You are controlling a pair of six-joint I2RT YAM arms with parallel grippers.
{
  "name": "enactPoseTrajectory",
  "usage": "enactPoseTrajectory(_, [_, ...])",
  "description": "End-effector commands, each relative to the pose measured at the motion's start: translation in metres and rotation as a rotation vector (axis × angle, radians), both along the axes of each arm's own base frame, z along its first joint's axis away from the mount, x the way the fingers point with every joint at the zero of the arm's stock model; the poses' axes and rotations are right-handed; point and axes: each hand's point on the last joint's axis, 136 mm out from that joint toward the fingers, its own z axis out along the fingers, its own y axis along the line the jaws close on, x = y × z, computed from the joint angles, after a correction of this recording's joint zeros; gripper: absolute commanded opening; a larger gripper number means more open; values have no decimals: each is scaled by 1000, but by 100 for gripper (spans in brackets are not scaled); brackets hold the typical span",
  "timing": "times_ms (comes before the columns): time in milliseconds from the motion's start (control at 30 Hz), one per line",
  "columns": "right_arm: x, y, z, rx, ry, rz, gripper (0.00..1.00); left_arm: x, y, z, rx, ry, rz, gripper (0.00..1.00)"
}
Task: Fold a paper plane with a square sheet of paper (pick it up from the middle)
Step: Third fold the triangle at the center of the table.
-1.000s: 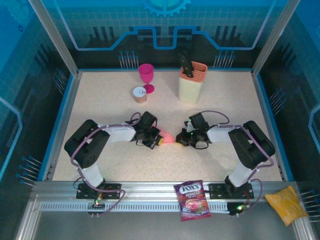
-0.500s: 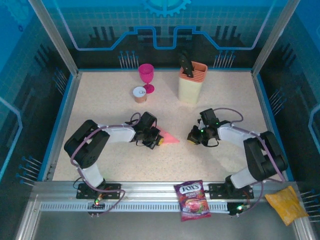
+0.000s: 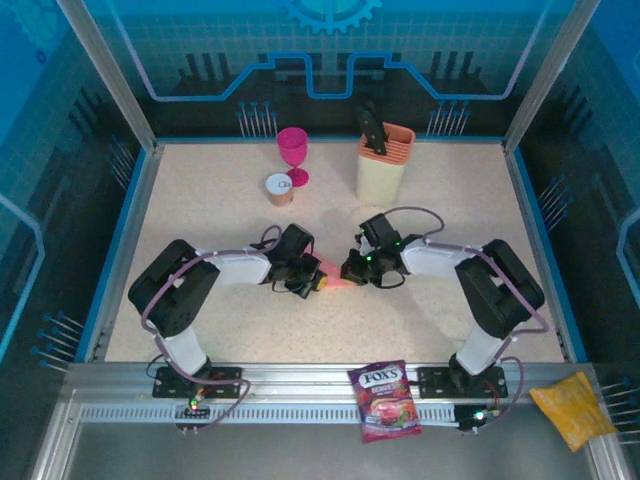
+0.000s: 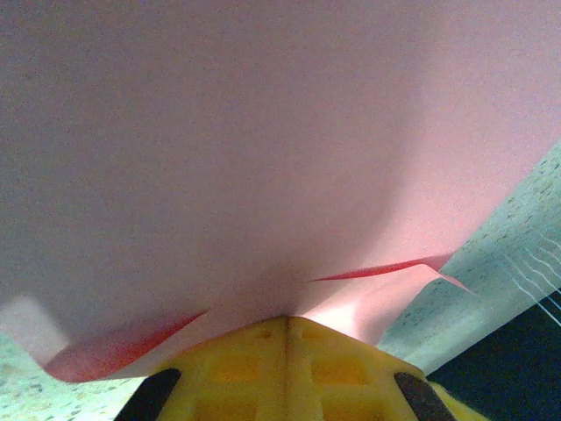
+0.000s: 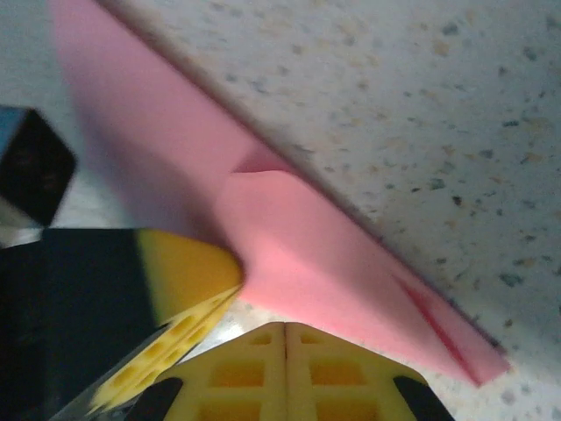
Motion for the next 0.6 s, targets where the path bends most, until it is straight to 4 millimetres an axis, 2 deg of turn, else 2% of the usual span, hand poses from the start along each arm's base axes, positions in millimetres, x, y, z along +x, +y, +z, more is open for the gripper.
enactPoseTrajectory(0, [6,-3,-17,-33,38,-65,0,-39,44,-54,216,175,42,0])
enactPoseTrajectory(167, [-3,-27,-43,-115,129,-138,0,-40,45,-53,209,175,50,0])
enactPoseTrajectory(300, [-15,-44,-55,-184,191,-171,0,-40,51,-49,214,159,28,0])
enactPoseTrajectory(400, [-20,-53,-59,-221,217,-190,0,-43,65,-46,233,150,11,0])
enactPoseTrajectory(567, [-23,-61,-62,-261,239,-195,0,-59,96,-49,258,175,16,0])
